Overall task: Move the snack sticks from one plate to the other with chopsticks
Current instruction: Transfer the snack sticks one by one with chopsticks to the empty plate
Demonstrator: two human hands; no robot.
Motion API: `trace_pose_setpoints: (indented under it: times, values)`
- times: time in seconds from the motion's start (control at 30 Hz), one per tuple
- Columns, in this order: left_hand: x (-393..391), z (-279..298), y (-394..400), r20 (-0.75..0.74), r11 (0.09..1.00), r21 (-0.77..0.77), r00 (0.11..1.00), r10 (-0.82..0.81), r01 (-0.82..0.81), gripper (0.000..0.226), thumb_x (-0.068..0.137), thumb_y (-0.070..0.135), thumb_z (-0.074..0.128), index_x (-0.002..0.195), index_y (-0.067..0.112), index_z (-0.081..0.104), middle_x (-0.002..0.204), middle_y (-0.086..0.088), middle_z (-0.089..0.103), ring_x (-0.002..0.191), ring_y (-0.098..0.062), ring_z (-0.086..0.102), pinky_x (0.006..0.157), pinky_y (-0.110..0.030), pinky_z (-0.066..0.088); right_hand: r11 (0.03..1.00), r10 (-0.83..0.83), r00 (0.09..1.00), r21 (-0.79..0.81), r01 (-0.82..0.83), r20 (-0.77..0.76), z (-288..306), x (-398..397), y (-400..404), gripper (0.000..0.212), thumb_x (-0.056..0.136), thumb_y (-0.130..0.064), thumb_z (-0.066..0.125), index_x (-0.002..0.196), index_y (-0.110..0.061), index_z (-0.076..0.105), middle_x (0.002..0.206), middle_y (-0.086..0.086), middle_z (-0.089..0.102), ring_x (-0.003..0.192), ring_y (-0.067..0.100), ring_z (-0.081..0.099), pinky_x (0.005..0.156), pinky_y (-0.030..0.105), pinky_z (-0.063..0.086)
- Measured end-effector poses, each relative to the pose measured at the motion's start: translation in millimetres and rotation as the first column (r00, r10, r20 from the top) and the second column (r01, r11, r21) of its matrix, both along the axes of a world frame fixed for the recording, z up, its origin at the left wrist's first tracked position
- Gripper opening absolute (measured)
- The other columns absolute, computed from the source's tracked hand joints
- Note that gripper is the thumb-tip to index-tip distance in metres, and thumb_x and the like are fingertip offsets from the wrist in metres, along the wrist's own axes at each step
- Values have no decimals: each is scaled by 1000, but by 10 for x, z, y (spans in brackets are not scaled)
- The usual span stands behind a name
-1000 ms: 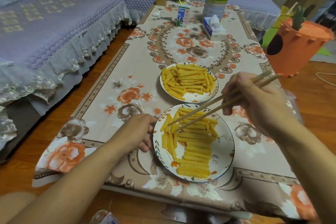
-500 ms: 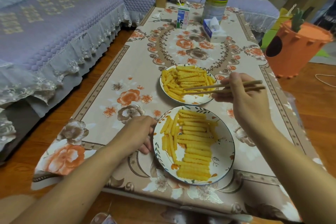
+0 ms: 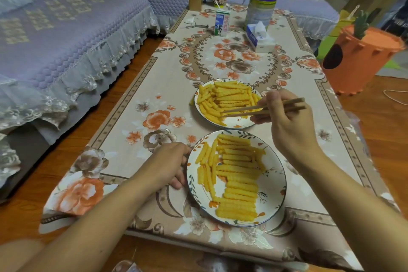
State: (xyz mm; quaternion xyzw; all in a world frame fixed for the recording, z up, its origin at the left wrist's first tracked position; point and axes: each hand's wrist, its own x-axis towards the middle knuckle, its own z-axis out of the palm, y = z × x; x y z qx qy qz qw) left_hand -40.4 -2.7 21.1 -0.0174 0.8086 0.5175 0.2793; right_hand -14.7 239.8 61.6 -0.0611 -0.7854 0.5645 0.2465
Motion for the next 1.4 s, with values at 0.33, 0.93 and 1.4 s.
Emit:
trace_pose_setpoints:
  times: [0.33, 0.93, 1.4]
  values:
    - [42, 80, 45, -33, 996, -86, 999, -36, 33, 33, 103, 26, 41, 75, 19, 58, 68, -27, 68, 57, -33, 62, 71, -44, 56, 984, -112, 993, -136, 114, 21, 359, 130, 142, 42, 109, -29, 46, 95, 4, 67, 80, 27, 69, 63, 35, 73, 62, 42, 65]
    - [4, 167, 24, 34, 990, -107, 996, -84, 87, 36, 100, 35, 37, 97, 11, 63, 78, -20, 70, 57, -28, 64, 62, -34, 56, 891, -362, 927, -258, 375, 96, 663, 730, 33, 47, 109, -34, 45, 90, 5, 62, 64, 18, 68, 53, 28, 71, 55, 37, 64]
    - [205, 322, -53, -1, 974, -137, 983, -185, 183, 33, 100, 37, 39, 103, 16, 65, 93, -13, 72, 83, -30, 72, 79, -48, 61, 797, -526, 827, -224, 560, 197, 561, 1665, -212, 48, 107, -38, 48, 90, 5, 63, 75, 28, 70, 57, 32, 72, 52, 33, 62]
